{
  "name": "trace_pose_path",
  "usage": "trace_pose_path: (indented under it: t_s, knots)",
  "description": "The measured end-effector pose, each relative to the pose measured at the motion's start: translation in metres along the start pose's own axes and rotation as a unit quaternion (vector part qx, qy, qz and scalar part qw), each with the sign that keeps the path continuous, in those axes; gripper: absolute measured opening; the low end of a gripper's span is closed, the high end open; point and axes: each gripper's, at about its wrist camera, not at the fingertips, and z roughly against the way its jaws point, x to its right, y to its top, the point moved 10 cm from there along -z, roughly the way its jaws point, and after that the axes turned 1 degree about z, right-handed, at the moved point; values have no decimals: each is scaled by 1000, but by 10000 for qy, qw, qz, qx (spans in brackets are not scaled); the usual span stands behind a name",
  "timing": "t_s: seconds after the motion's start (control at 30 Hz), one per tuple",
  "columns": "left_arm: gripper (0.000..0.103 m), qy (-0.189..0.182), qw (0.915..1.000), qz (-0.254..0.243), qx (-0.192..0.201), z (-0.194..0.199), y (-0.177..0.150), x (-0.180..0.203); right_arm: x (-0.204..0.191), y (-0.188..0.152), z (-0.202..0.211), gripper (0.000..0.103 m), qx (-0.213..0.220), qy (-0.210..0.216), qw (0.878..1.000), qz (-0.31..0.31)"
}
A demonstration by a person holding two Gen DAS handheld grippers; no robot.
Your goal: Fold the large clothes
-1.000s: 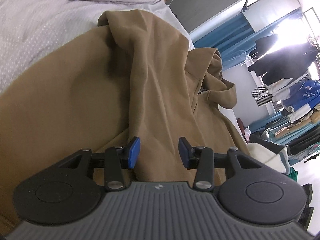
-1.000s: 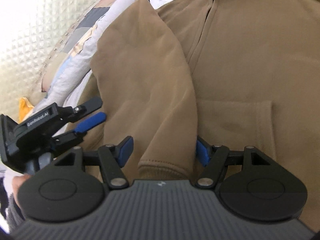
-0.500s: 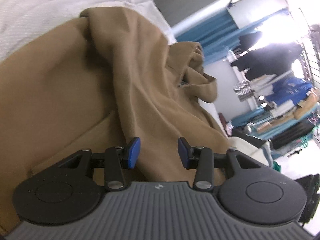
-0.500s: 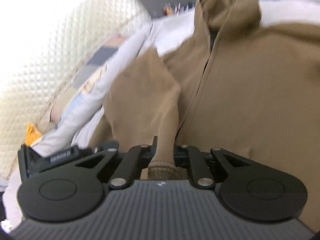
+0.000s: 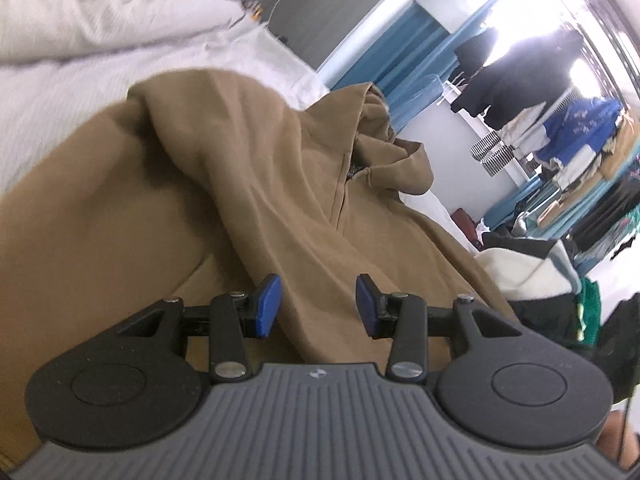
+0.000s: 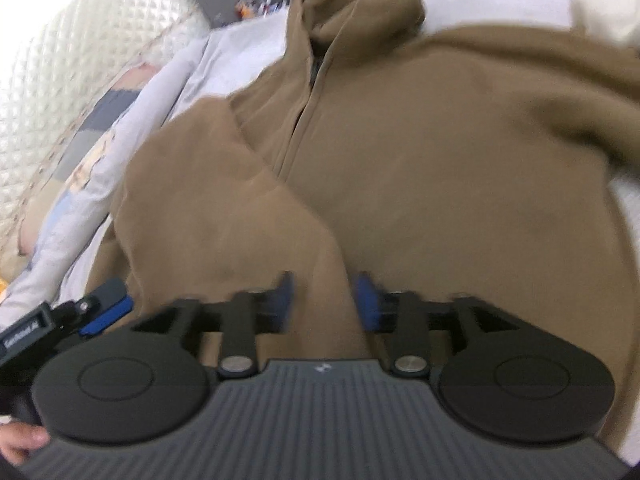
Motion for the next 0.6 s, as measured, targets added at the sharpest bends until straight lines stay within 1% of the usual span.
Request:
trace_pose_path:
  t_s: [0.03,0.07,0.13,0.23,0.27,0.3,0.37,0.47,0.6]
  knots:
    - [47,26,9999,-99,31,0,2,3,0,3,8,62,175,-46,9998,32]
    - [47,69,9997,-224,47,1,2,6,-3,7,14,62,328,-27,9994,58]
    - [47,118,9986,-511,64,-1,3,13,-10,9,30,62,618,158,9978,192]
    - [47,123,9965,-823,49,-7,4,24,-33,3,42,60,856,332,9941,575]
    - [47,132,9959,-893,40,-11,5,27,-41,-1,43,56,876,397,9929,695]
    - [47,162,9951,-973,30,-15,5,29,-46,-4,41,52,857,446,9923,780]
    - [47,252,9934,-1116,9,-23,7,31,-53,-15,33,38,688,476,9926,885]
    - [47,458,9919,-1183,-99,-37,7,24,-54,-30,15,32,320,345,9943,954]
    - [47,702,9897,-1195,-370,-54,2,8,-46,-45,-16,29,-188,122,9965,811]
